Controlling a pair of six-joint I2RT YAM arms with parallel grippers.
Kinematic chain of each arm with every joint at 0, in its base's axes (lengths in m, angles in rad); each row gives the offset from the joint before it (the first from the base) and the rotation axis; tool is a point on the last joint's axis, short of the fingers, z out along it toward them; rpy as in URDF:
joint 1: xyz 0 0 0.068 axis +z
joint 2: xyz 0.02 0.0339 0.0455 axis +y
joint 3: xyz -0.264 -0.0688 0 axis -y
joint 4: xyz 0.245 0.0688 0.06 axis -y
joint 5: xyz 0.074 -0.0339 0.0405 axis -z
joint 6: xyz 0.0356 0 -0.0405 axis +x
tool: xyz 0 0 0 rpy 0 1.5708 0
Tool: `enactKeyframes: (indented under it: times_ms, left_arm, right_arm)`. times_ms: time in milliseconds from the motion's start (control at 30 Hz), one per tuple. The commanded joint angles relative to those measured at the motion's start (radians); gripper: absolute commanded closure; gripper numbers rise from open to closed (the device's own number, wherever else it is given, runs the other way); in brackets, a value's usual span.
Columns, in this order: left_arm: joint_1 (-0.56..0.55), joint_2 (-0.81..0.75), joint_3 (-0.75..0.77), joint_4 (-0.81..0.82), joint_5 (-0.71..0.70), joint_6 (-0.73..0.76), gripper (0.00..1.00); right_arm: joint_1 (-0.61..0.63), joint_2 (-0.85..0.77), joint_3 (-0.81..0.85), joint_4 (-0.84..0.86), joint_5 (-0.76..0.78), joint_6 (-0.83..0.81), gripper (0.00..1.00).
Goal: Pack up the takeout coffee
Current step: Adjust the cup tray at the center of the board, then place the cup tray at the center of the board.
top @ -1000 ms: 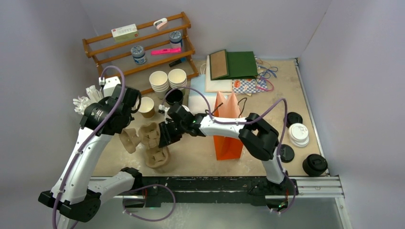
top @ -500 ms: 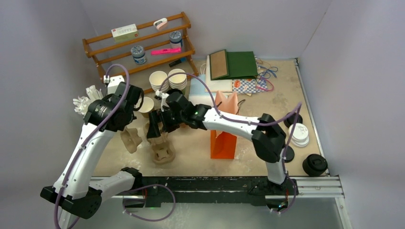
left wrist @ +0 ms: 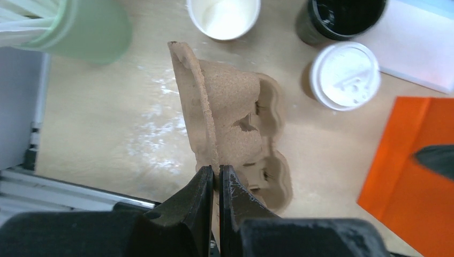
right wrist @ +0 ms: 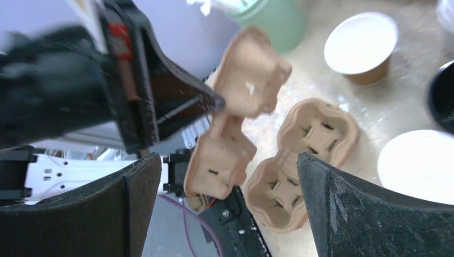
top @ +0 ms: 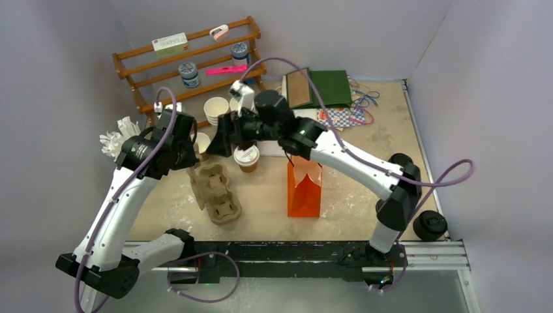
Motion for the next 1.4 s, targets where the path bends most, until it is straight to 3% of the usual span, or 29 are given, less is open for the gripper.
enactKeyframes:
  times_ms: [0, 133, 267, 533, 800, 867, 900, 933, 1033, 1167, 1367]
  left_arm:
    - [-0.003, 0.005, -0.021, 0.081, 0.192, -0.019, 1.0]
    - [-0.049, 0.024, -0.05, 0.125, 0.243, -0.068, 1.0]
    - [-0.169, 0.083, -0.025, 0.137, 0.206, -0.119, 1.0]
    - [-0.509, 0.254, -0.007, 0.128, 0.086, -0.246, 1.0]
    - [-0.654, 0.369, -0.068, 0.246, 0.041, -0.293, 1.0]
    - [-0.655, 0.4, -0.077, 0.24, 0.036, -0.309, 0.89]
    - [-0.655, 0.412, -0.085, 0.248, 0.042, -0.313, 0.69]
    - [-0.655, 0.415, -0.088, 0.259, 0.051, -0.309, 0.58]
    - [-0.655, 0.386, -0.097, 0.291, 0.07, -0.296, 0.37]
    - [-0.654, 0.282, -0.148, 0.348, 0.101, -0.297, 0.3]
    - [-0.652, 0.088, -0.313, 0.503, 0.218, -0.182, 0.36]
  right_arm:
    - [-0.069, -0.124, 0.057, -0.039, 0.046, -0.03, 0.02]
    - [-0.107, -0.179, 0.096, -0.146, 0.14, -0.05, 0.02]
    - [-0.122, -0.215, 0.142, -0.304, 0.26, -0.077, 0.03]
    - [-0.123, -0.454, -0.047, -0.352, 0.319, -0.035, 0.04]
    - [-0.123, -0.635, -0.197, -0.432, 0.437, 0.015, 0.04]
    - [-0.124, -0.648, -0.192, -0.484, 0.489, 0.037, 0.05]
    - [-0.123, -0.652, -0.18, -0.511, 0.53, 0.049, 0.05]
    - [-0.123, -0.654, -0.171, -0.552, 0.558, 0.065, 0.05]
    - [-0.124, -0.681, -0.17, -0.594, 0.595, 0.098, 0.05]
    - [-0.124, -0.732, -0.21, -0.593, 0.602, 0.132, 0.06]
    - [-0.123, -0.753, -0.203, -0.646, 0.626, 0.156, 0.06]
